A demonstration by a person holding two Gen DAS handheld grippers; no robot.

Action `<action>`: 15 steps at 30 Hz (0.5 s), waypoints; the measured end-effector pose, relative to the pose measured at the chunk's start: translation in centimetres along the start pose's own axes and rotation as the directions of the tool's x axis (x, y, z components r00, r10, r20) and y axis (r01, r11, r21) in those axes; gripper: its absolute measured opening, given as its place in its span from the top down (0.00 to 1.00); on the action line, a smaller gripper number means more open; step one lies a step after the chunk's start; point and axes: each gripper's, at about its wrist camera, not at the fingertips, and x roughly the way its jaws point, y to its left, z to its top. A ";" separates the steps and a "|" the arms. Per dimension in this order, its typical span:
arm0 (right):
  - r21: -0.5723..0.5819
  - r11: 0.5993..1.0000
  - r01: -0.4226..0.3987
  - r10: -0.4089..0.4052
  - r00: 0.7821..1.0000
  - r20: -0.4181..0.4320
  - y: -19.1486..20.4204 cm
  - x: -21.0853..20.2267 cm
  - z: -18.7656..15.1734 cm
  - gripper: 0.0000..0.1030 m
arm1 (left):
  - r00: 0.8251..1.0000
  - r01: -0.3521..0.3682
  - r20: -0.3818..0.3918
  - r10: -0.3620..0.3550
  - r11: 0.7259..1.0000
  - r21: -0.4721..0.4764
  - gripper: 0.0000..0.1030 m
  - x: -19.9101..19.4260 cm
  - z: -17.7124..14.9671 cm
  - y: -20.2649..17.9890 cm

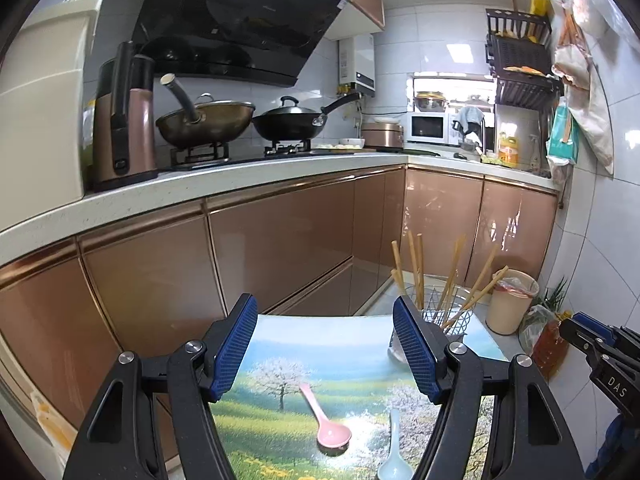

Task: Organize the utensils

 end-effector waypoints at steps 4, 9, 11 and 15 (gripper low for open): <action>0.001 1.000 0.000 0.000 1.000 -0.020 0.4 0.2 -0.7 0.76 | 1.000 -0.007 -0.015 0.007 1.000 -0.007 0.32 0.0 -0.5 0.7; 0.011 1.000 0.000 0.001 0.999 -0.046 0.7 1.1 -1.4 0.76 | 0.999 -0.018 -0.038 0.018 1.000 -0.010 0.31 0.7 -1.1 1.2; 0.010 1.000 0.000 0.001 0.998 -0.058 0.7 1.6 -1.7 0.76 | 0.998 -0.023 -0.051 0.022 1.000 -0.015 0.30 1.2 -1.4 1.5; 0.016 1.000 0.000 0.001 0.996 -0.085 0.7 3.0 -2.2 0.71 | 0.996 -0.032 -0.086 0.030 0.999 -0.018 0.29 2.6 -2.1 1.9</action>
